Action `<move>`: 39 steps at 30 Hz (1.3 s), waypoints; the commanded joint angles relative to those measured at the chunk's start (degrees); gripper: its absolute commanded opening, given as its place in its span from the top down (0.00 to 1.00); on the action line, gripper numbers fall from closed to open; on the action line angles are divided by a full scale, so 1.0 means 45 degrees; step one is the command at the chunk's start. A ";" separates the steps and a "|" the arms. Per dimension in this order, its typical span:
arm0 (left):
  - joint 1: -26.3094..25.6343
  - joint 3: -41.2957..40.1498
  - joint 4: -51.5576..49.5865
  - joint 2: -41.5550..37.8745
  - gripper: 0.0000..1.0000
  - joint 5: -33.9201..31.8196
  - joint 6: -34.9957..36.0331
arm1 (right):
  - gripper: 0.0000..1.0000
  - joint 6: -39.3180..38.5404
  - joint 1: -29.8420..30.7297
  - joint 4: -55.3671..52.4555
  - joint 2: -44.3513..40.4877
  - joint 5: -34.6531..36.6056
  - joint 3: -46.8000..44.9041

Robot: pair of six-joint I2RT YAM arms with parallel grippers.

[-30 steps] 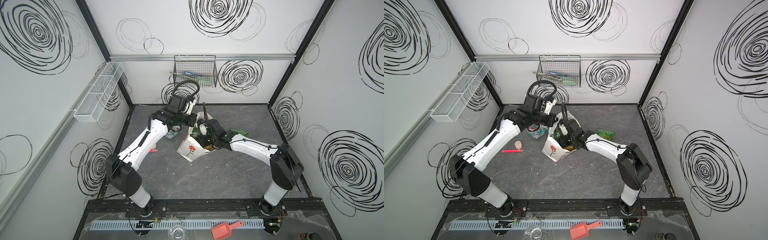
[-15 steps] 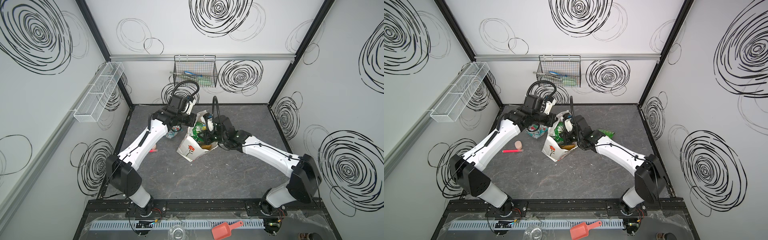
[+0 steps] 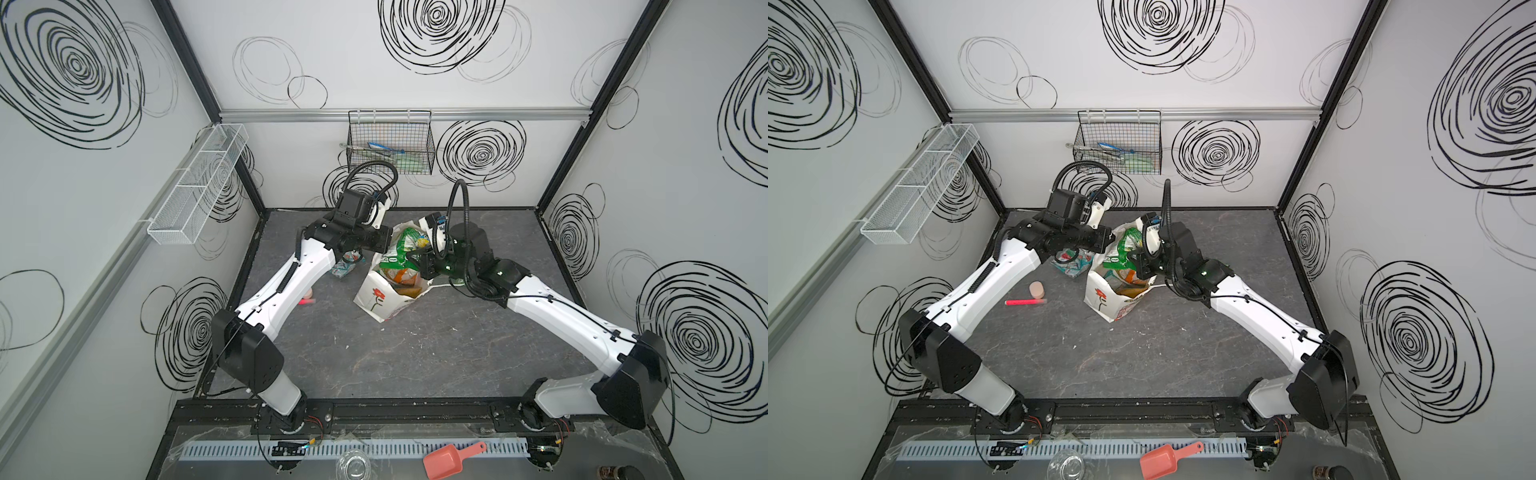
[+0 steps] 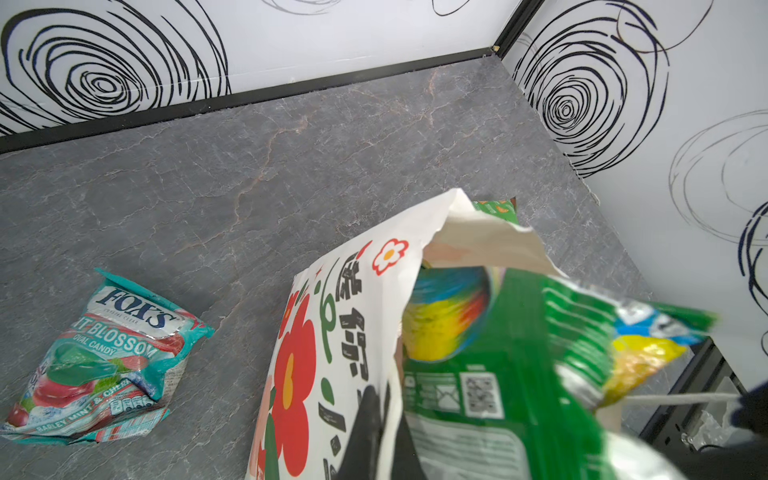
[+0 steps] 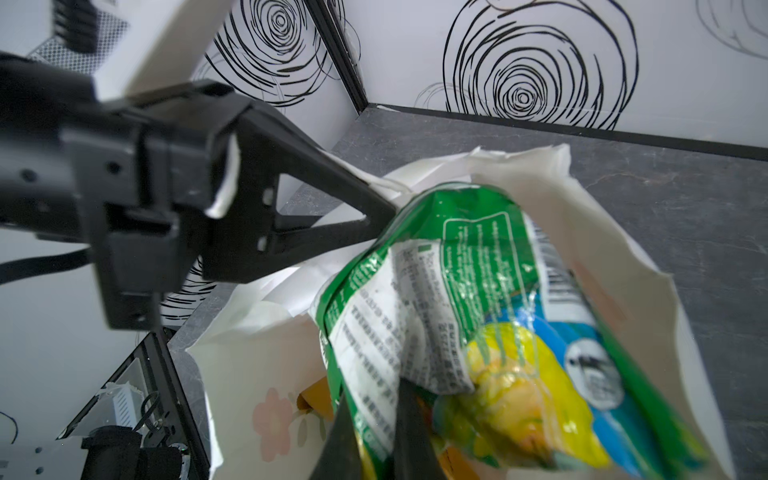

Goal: Take the snacks out of the paper bag
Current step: Pick up the snack from the paper bag, then place the snack at the center of the table.

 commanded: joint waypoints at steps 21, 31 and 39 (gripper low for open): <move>-0.0176 0.0228 0.0264 -0.0304 1.00 0.0536 0.0418 | 1.00 0.1943 -0.6691 0.0877 -0.3133 -0.1560 0.0220; -0.0505 0.0394 0.0179 -0.0372 1.00 0.0496 0.0620 | 1.00 0.2549 -0.8598 0.2417 -0.1309 -0.3061 -0.2656; -0.0840 0.0619 0.0041 -0.0304 1.00 0.0248 0.0752 | 1.00 0.2647 -0.7931 0.2982 0.1757 -0.4143 -0.3403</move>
